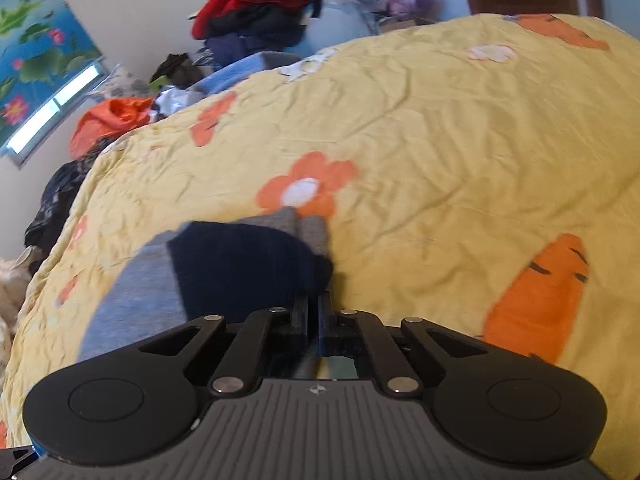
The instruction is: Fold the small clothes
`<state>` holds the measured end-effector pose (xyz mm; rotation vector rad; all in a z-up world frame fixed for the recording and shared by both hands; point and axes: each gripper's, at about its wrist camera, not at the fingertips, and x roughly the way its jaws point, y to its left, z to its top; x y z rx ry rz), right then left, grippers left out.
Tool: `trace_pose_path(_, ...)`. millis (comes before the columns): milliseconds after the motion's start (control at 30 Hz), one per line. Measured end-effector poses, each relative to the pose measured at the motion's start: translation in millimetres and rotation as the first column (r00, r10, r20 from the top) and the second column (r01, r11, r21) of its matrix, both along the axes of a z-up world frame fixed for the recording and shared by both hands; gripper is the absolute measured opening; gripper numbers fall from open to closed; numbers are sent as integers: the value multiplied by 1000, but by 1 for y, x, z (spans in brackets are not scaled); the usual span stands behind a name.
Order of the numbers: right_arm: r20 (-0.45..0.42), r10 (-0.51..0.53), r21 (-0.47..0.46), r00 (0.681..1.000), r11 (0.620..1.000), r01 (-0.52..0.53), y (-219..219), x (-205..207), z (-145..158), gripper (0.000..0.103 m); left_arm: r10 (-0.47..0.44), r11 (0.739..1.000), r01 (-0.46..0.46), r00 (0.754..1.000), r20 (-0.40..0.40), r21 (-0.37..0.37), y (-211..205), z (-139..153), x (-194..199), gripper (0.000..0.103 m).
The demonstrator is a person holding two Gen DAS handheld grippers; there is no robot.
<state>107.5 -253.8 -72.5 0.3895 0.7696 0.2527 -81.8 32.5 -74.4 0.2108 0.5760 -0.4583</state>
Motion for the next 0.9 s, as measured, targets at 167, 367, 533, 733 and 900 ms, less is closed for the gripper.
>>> trace_pose_path(167,-34,14,104,999,995,-10,-3,-21,9,44,18,999,-18,1000,-20,-38,5,7,-3,21)
trace_pose_path(367,-22,113,276,993,956,-103,-21,-103,15,56,62,996,-63,998,-24,-59,5,7,-6,22)
trace_pose_path(533,-86,238,209,967,954,-216,12,-142,0,47,89,994,-91,995,-33,-67,0,7,-1,29)
trace_pose_path(733,-38,267,128,963,957,-260,34,-144,-2,18,104,992,-108,993,-55,-68,5,5,5,9)
trace_pose_path(900,-69,266,79,961,962,-261,20,-147,-3,16,93,993,-98,993,-74,-61,10,3,5,8)
